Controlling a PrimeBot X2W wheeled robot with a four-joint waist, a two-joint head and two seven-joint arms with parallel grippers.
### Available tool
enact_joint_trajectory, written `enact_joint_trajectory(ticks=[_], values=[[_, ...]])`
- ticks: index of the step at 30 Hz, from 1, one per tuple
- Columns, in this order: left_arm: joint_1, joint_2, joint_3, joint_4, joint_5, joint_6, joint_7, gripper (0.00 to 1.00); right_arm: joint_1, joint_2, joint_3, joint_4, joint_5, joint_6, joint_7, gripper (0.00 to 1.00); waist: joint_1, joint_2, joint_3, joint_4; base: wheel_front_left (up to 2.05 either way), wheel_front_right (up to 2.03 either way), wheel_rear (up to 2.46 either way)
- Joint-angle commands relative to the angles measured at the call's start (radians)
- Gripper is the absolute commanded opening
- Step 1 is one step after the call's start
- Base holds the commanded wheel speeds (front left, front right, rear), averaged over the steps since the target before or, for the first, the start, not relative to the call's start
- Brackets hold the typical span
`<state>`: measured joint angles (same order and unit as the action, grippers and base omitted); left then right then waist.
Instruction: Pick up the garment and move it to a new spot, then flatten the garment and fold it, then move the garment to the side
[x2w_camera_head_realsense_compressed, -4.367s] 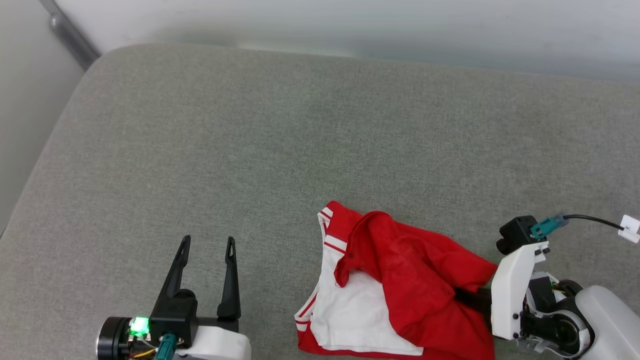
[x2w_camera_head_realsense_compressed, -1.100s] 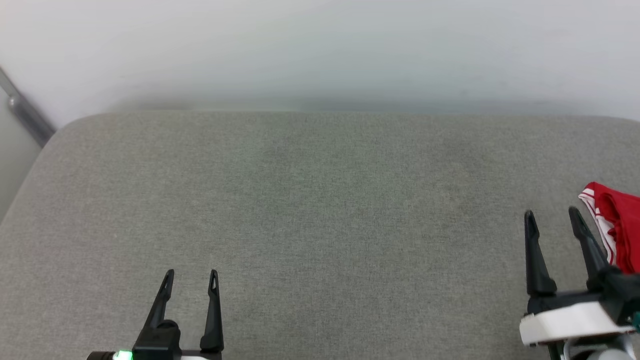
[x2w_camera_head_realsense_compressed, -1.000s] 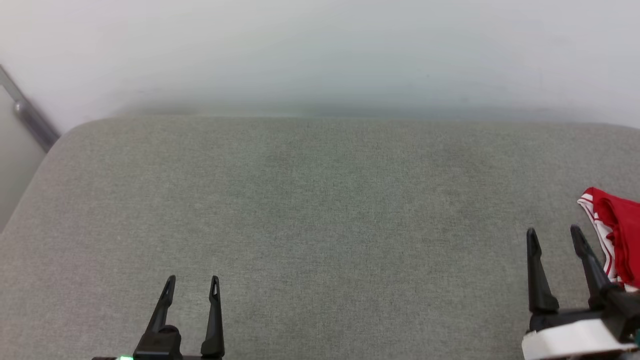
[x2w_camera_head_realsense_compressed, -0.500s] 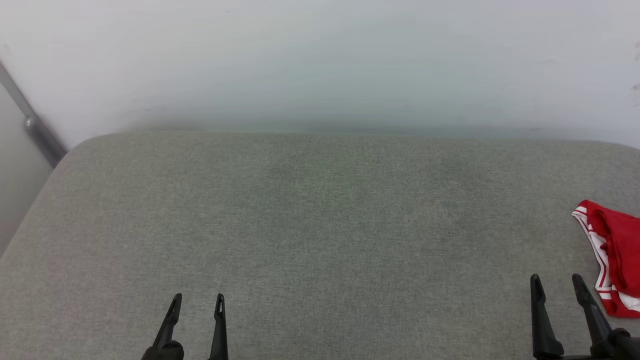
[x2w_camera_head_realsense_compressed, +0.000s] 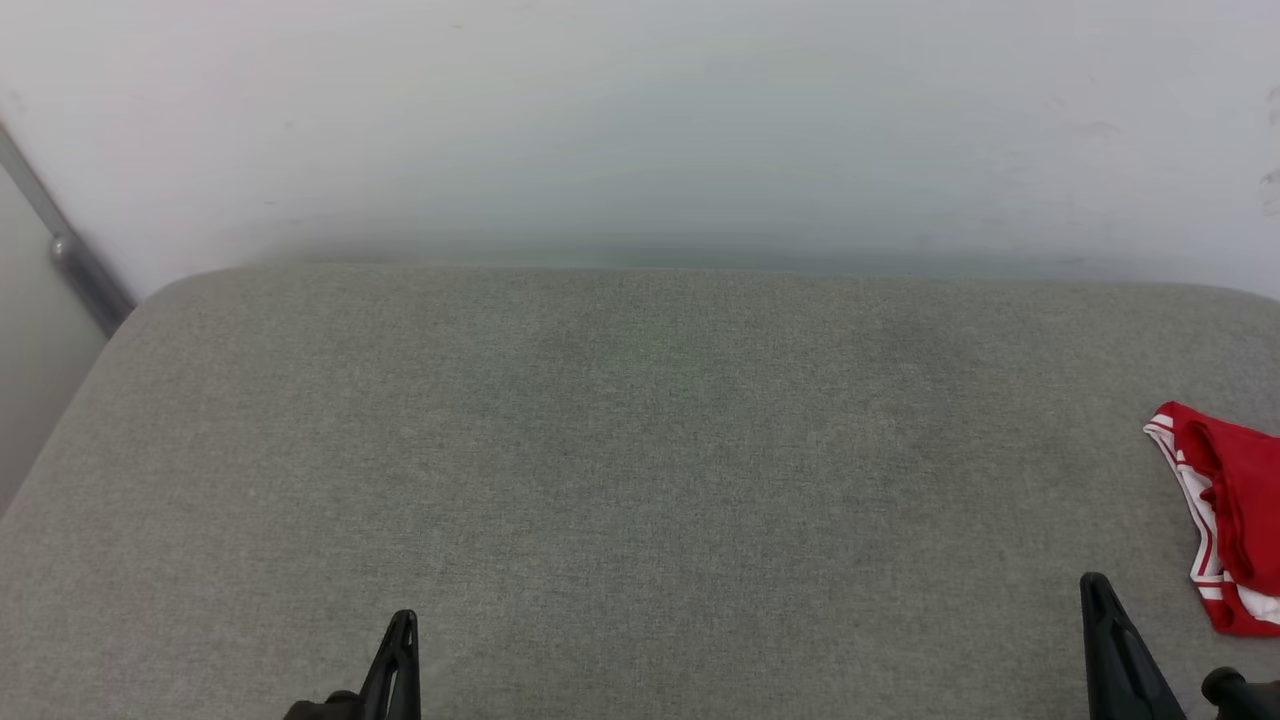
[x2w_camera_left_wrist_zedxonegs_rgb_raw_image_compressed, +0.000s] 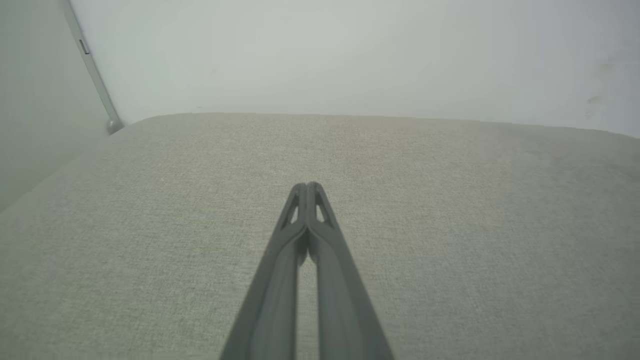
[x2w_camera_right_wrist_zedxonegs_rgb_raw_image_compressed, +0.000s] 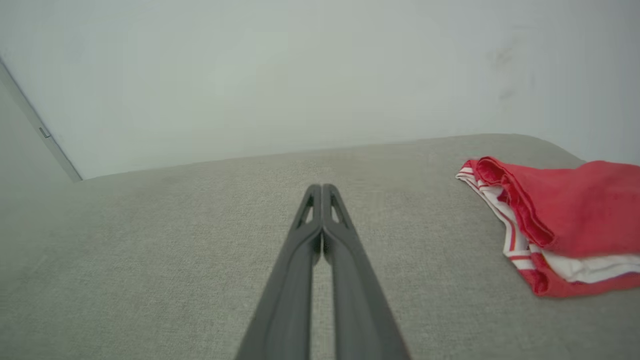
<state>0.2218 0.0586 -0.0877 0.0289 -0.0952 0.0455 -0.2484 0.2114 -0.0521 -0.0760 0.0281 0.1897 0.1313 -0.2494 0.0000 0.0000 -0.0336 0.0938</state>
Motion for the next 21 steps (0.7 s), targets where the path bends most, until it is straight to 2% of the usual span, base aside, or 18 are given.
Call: enact_joint_trajectory(ticks=[1,21], values=[[-0.012,0.004,0.004,-0.014,-0.041,-0.004,0.004,0.00,-0.015,-0.003,0.001,-0.011,0.040,0.000,0.004,0.00,0.0000,0.0000,0.000,-0.001,0.00,0.00,0.00],[-0.101,0.023,0.027,0.054,-0.450,-0.052,0.075,0.00,-0.098,-0.018,0.010,0.048,0.416,0.000,0.083,0.00,0.0000,0.0000,0.006,-0.016,0.00,0.00,0.00]])
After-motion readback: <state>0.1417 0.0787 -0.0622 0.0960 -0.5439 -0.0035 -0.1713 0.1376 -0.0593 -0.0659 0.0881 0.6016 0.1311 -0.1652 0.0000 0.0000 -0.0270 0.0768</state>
